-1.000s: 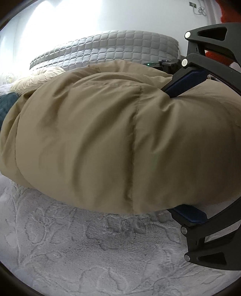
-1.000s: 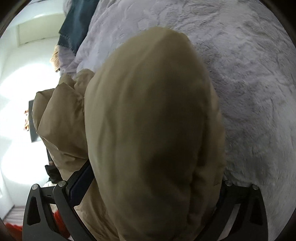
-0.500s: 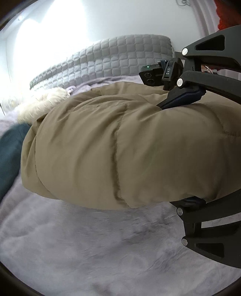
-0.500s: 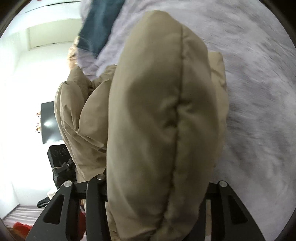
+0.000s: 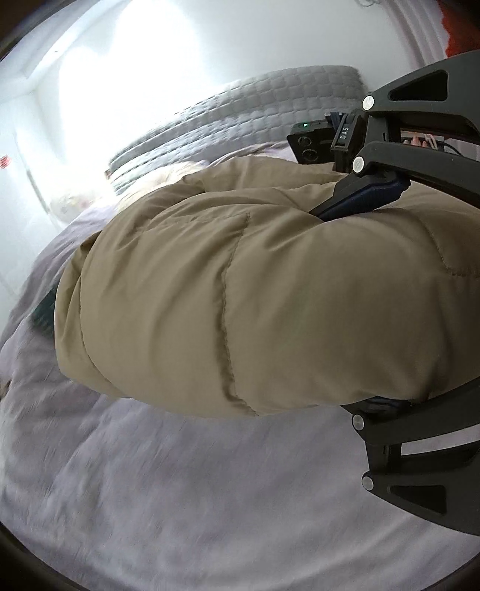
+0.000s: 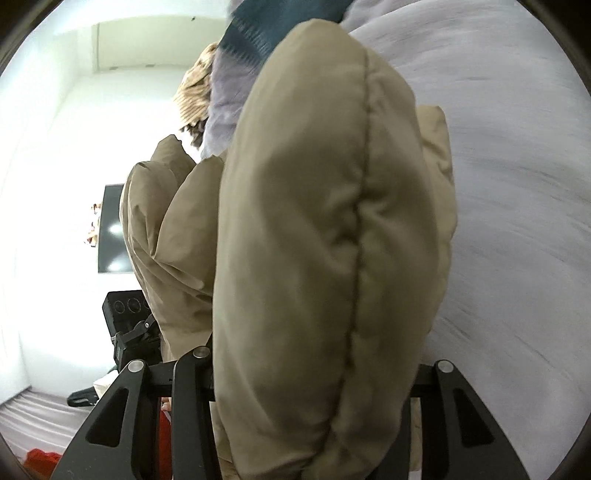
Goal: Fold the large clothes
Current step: 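Lower the coat bundle onto the bed with both tools and open them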
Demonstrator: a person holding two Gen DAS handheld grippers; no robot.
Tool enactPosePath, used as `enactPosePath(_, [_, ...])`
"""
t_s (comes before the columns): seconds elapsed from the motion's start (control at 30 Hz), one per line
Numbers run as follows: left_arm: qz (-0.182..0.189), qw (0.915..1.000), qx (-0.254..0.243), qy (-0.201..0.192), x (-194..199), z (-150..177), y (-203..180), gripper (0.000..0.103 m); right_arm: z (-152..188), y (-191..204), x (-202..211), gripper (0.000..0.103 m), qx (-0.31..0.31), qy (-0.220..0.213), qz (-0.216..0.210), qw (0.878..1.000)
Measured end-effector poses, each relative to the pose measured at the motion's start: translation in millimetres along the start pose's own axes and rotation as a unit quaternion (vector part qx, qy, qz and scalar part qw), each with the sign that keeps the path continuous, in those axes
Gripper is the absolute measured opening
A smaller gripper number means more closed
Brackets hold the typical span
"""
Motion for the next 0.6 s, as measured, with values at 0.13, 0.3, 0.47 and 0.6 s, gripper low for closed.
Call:
enactPosePath(0.13, [-0.023,0.9990,0.035,-0.011,12.8,-27.5,72.4,0.076,-12.0,4.9,-70.8,0.048,0.008,0.022,0.020,1.000])
enactPosePath(0.3, [-0.023,0.9947,0.100,-0.004,2.8,-30.8,138.0,0.079,-17.1,-9.2,-99.9,0.058,-0.007,0.022,0.041,0.999])
enactPosePath(0.47, [-0.070,0.9941,0.082,-0.013,17.8,-29.5,128.2,0.080,-14.6,1.4,-77.5,0.058,-0.011,0.014,0.095,0.995])
enactPosePath(0.6, [-0.149,0.9863,0.042,-0.058,60.6,-30.7,114.9,0.079,-4.6,22.2,-28.7,0.056,0.015,-0.039,0.158,0.987])
Point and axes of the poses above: each gripper's, at about its wrist camera, not at the fingertips, and x roughly against the way its jaws point, y to its left, z to its underside, the point moved 10 cm from there along -x, roughly the way its jaws point, and after that the axes turned 3 degrees about -z, right-handed, at the moved point
